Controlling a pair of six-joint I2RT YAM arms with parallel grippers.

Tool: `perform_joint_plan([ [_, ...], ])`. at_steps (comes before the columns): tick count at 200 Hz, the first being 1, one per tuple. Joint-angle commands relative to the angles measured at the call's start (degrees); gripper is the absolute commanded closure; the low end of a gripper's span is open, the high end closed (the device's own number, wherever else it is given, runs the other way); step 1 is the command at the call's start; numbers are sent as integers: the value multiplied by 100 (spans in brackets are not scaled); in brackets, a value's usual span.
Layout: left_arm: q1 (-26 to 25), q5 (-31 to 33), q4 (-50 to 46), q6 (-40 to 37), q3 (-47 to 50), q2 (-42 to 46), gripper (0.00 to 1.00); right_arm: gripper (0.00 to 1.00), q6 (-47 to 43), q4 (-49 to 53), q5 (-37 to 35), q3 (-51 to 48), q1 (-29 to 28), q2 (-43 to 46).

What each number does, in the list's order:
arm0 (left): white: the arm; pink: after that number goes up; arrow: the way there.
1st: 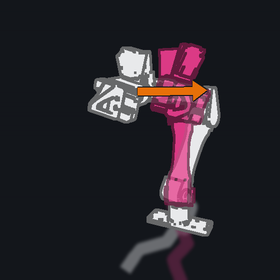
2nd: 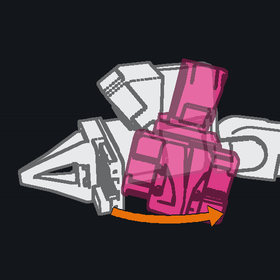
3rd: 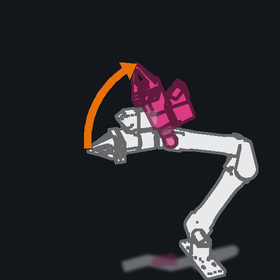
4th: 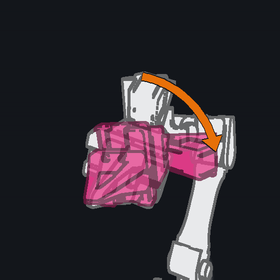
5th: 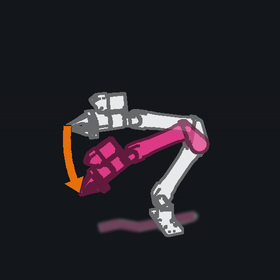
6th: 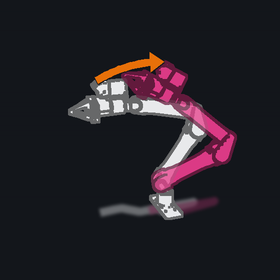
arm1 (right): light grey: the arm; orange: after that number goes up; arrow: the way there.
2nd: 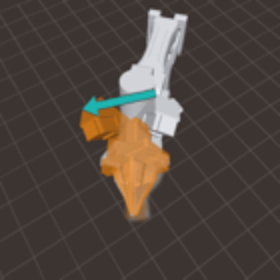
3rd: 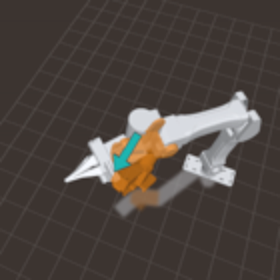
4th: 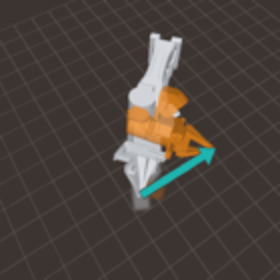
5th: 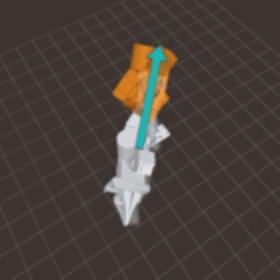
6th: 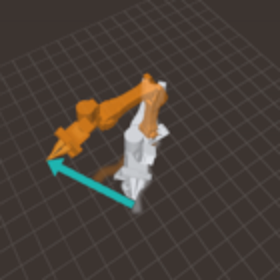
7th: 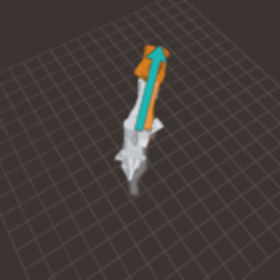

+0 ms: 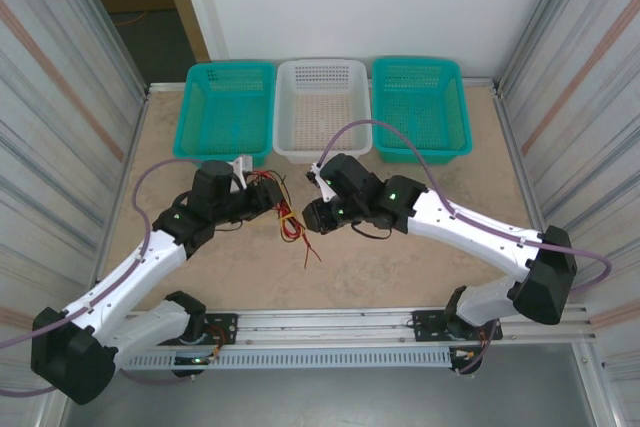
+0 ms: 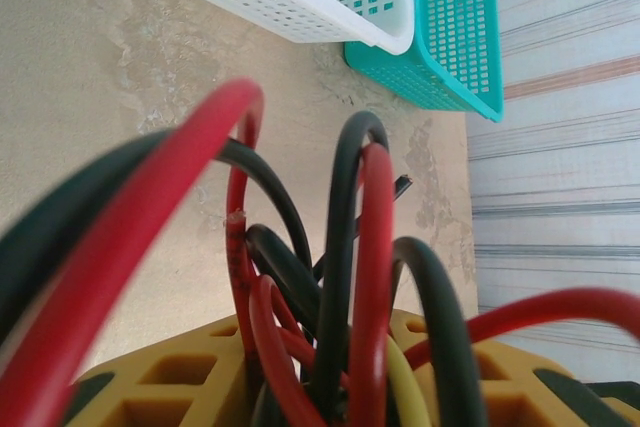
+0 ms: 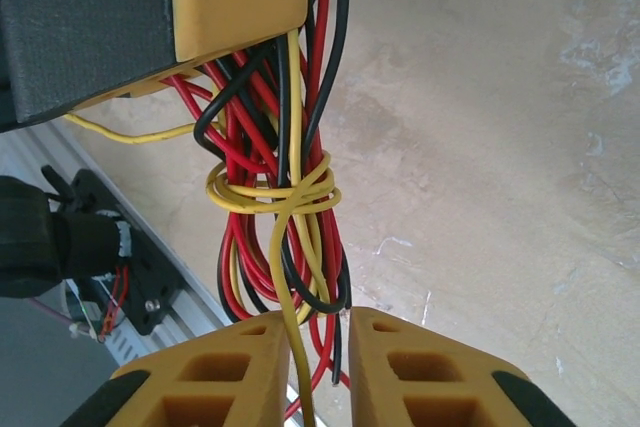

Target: Untangle the cables

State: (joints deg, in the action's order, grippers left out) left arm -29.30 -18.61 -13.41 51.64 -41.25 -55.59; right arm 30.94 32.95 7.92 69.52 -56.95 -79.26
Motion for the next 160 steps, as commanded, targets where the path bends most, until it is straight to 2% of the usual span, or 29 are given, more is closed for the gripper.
perform_joint_plan([
  [1, -4, -177, 234, -117, -201, 6, 100, 88, -43, -8, 113, 115, 54, 31],
  [29, -8, -214, 148, -226, -259, -31, 100, 100, -92, -10, 86, 110, 117, 142],
  [56, -10, -386, 124, -418, -351, -87, 100, 100, -225, 30, 204, 99, 297, 297],
  [96, -6, -1172, 332, -740, -665, -171, 100, 100, -498, 176, 413, 84, 938, 464],
  [125, -10, -1802, 972, -561, -738, -162, 100, 100, -617, 32, 944, -1, 1545, 421],
  [160, -5, -2059, 1300, -465, -882, -127, 100, 100, -623, -303, 1605, -166, 2044, 390],
])
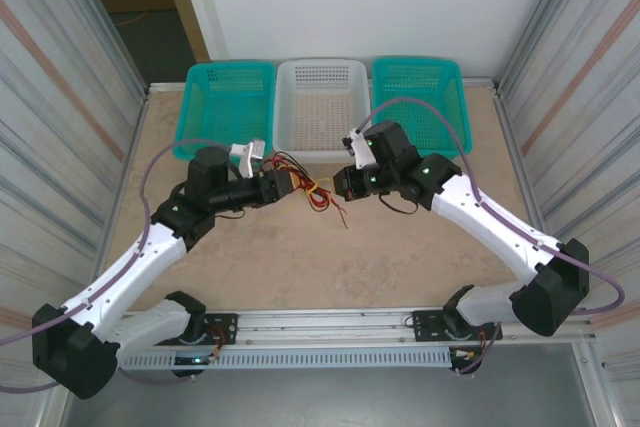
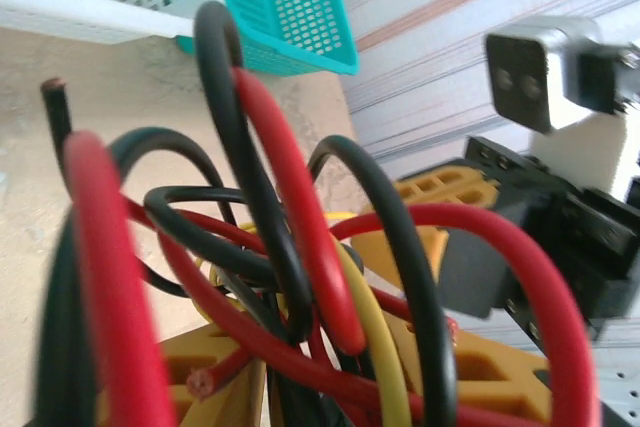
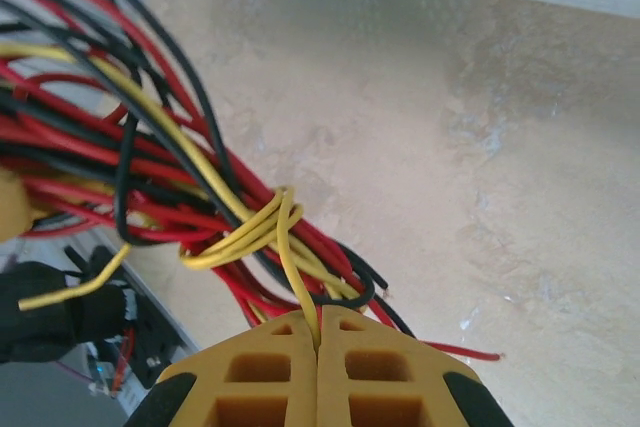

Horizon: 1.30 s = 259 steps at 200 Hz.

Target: Untangle the cables

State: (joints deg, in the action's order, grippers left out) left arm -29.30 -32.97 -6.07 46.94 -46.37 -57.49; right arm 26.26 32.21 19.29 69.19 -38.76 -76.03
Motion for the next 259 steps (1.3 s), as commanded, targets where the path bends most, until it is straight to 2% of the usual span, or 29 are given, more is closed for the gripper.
perform_joint_plan([
  [1, -5, -619, 542, -6, -381, 63, 100, 100, -156, -231, 478, -138, 231, 73],
  [12, -6, -472, 129, -239, -511, 50, 100, 100, -169, -249, 531, -133, 231, 94],
  [38, 3, 345, -710, -421, -525, -40, 100, 100, -227, -162, 493, -54, -7, 255],
  [79, 60, 880, -289, 230, 69, -280, 100, 100, -564, 482, -371, 558, -929, 352],
  [84, 77, 896, -116, 379, 175, -272, 93, 100, -584, 530, -463, 617, -1004, 348],
  [101, 91, 915, 660, 946, 616, -162, 55, 100, -614, 624, -571, 744, -1142, 309],
  [119, 74, 911, 1237, 1293, 938, -54, 30, 100, -652, 629, -543, 816, -1186, 255],
  [136, 12, 900, 1268, 1300, 1014, -3, 14, 100, -708, 667, -519, 939, -1195, 164],
  [160, -165, 870, 1489, 1476, 1205, 11, 1, 100, -815, 682, -446, 1086, -1213, 20],
  [190, -351, 1035, 1896, 2071, 1516, 11, 3, 100, -825, 631, -350, 1167, -1237, -154],
  [207, -399, 1229, 1957, 2329, 1594, 38, 18, 100, -824, 594, -381, 1176, -1340, -228],
  [240, -406, 1653, 1732, 2421, 1541, 273, 33, 100, -800, 555, -405, 1142, -1482, -247],
  [259, -401, 1610, 1688, 2374, 1439, 194, 51, 100, -755, 477, -349, 1070, -1529, -204],
])
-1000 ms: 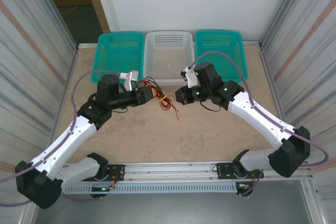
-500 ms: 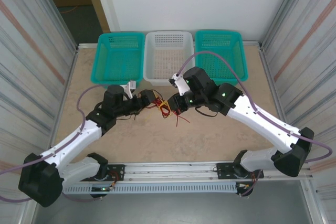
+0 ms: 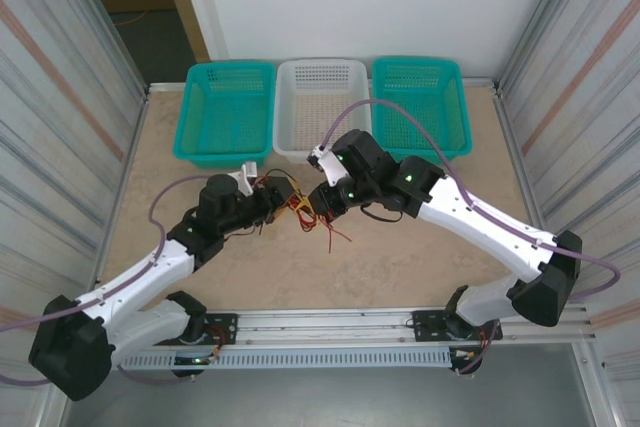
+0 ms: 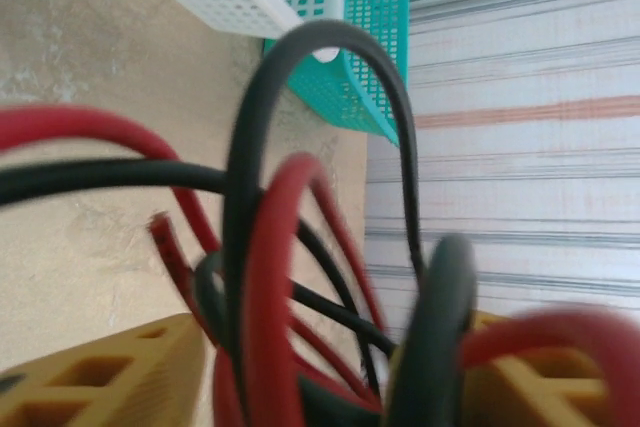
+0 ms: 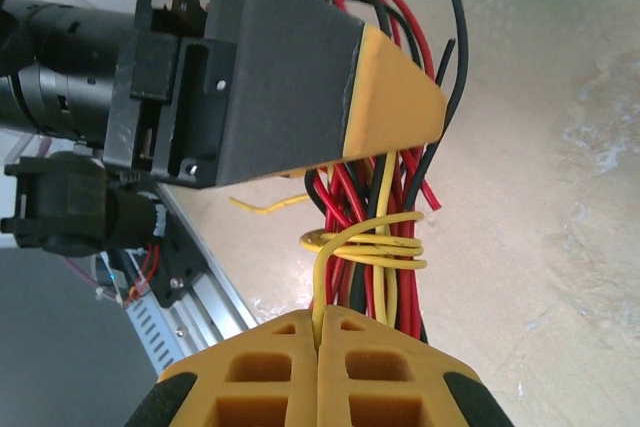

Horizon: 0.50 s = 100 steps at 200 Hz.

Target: Untangle the cables

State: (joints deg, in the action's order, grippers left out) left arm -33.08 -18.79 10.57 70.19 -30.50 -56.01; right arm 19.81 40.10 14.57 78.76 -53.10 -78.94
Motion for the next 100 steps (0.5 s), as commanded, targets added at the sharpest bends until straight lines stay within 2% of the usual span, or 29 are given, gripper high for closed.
perform_joint_plan([
  [1, -23, 183, 29, 48, -148, 41, 52, 100, -114, -320, 124, 104, -95, 88],
  [30, -23, 27, 208, 57, -149, -150, 81, 100, -31, -395, 86, -17, -104, 179],
  [55, -19, -7, 138, 17, -171, -174, 100, 100, 28, -374, -101, -62, -70, 261],
  [78, 33, -25, -56, -82, -258, -91, 100, 100, 114, -277, -328, -179, 94, 355],
  [100, 141, -114, -208, -185, -337, 39, 100, 100, 317, -230, -362, -413, 543, 489],
])
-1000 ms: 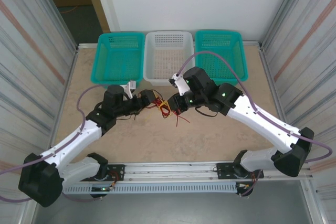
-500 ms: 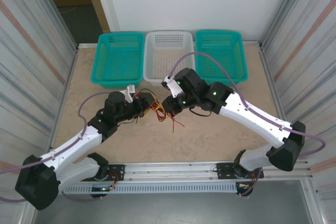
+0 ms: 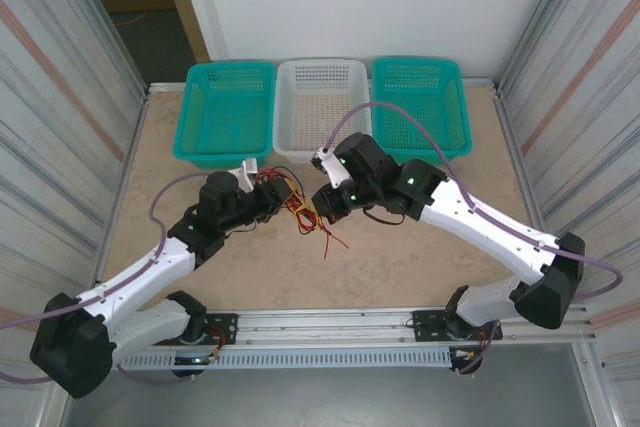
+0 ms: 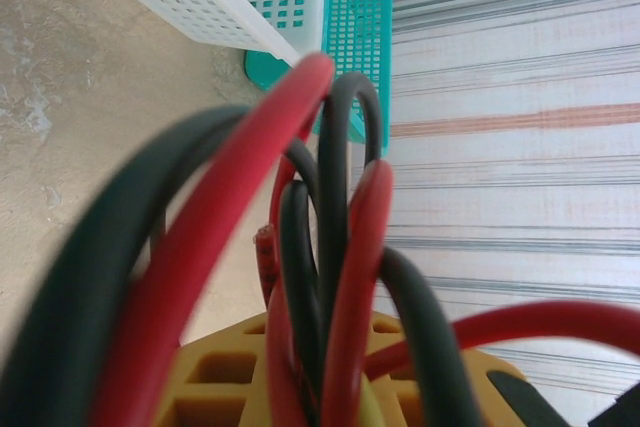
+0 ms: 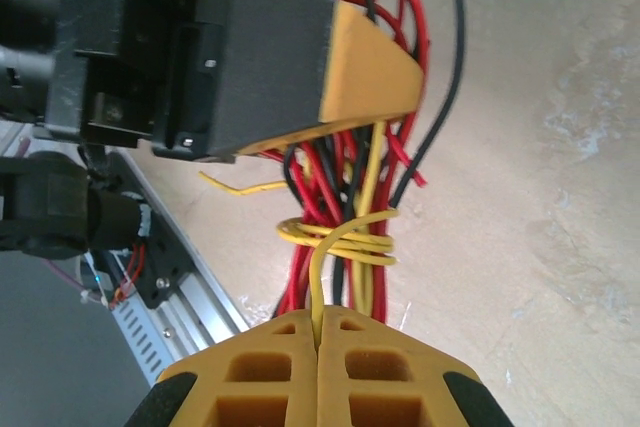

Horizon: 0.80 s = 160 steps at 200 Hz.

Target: Untangle the cables

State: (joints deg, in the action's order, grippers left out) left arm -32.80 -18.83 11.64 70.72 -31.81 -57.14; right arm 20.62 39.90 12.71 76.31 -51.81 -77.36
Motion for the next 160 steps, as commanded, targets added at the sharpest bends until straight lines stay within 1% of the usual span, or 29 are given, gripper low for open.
perform_joint_plan([
  [1, 118, -120, -331, -245, -208, 160, 100, 100, 252, -211, -174, -182, 438, 338],
  [24, 229, -273, -504, -311, -279, 247, 100, 100, 438, -245, -43, -415, 886, 448],
  [48, 247, -576, -333, -263, -350, 286, 100, 100, 605, -386, 173, -609, 1313, 412],
  [56, 247, -670, -155, -170, -348, 311, 100, 100, 675, -485, 304, -686, 1432, 371],
  [76, 252, -823, 663, 314, -268, 392, 100, 100, 825, -826, 721, -926, 1633, 213],
  [100, 239, -887, 1369, 613, -471, 448, 100, 100, 1140, -1552, 1244, -1410, 1658, 57],
  [124, 239, -658, 2004, 969, -635, 447, 100, 100, 1733, -2621, 1725, -2063, 1575, 217],
  [136, 239, -524, 2358, 1163, -726, 354, 100, 100, 1998, -3201, 1826, -2385, 1420, 384],
  [152, 239, -257, 3180, 1450, -808, 98, 100, 100, 2309, -3889, 1913, -2747, 1222, 555],
  [160, 239, -214, 3327, 1486, -943, -36, 100, 100, 2464, -4142, 1991, -2881, 1168, 617],
])
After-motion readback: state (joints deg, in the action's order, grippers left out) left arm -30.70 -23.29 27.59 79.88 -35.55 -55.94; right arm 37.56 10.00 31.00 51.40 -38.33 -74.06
